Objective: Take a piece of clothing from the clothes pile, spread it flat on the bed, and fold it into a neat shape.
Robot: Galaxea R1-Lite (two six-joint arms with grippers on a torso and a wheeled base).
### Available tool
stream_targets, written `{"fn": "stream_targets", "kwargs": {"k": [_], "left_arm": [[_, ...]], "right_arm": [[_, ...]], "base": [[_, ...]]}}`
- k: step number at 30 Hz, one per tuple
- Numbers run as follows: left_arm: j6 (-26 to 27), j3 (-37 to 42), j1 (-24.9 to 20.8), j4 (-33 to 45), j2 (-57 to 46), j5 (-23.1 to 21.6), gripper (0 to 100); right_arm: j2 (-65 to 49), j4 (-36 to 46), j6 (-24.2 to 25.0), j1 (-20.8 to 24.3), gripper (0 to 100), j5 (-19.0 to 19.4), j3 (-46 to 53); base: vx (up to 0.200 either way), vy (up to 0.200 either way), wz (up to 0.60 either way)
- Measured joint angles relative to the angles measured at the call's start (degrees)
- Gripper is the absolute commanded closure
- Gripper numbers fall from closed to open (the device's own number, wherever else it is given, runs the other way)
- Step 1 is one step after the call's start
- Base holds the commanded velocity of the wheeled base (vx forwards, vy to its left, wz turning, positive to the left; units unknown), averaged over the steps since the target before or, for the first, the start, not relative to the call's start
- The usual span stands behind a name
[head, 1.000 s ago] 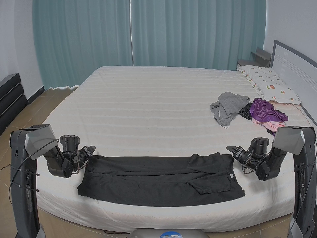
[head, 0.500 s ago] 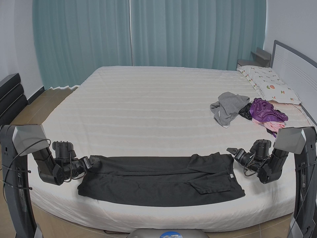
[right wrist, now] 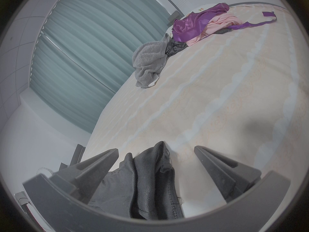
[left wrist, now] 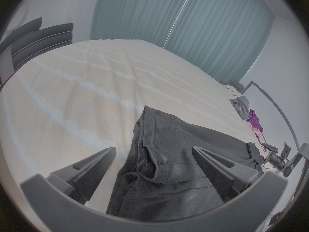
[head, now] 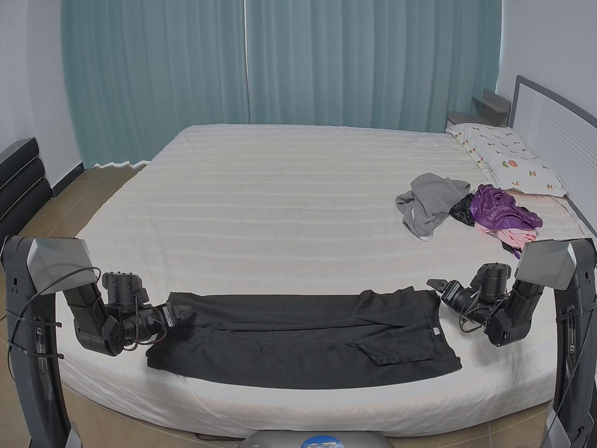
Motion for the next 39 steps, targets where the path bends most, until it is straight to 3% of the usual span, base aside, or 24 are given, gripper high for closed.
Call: {"fn": "stream_targets", "kwargs": {"k": [1,2,28,34,39], "left_arm": [[-0.02,-0.06,-0.11,-0.46,0.27,-0.02,0],[-0.02,-0.10,-0.11,-0.77,0.49,0.00,100],[-3.36,0.68,-0.57,-1.01,0.35,0.02,100],[-4.17,0.63,-0.60,-1.01,0.22,0.00,100],[-4.68,0.21,-0.63,-1.01,0.20,0.00,100]], "right_arm": [[0.00,-0.02,-0.01,0.00,0,0.00,0.00],[0.00,0.00,-0.01,0.00,0,0.00,0.00],[-0.09,0.15,0.00,0.00,0,0.07,0.00],[-0.09,0.13,0.00,0.00,0,0.09,-0.02],[-0.09,0.13,0.00,0.00,0,0.09,0.00]], "base": [[0.000,0.000,0.00],[0.000,0.000,0.00],[0.000,0.000,0.00],[-0.200,0.000,0.00],[0.000,0.000,0.00]]}}
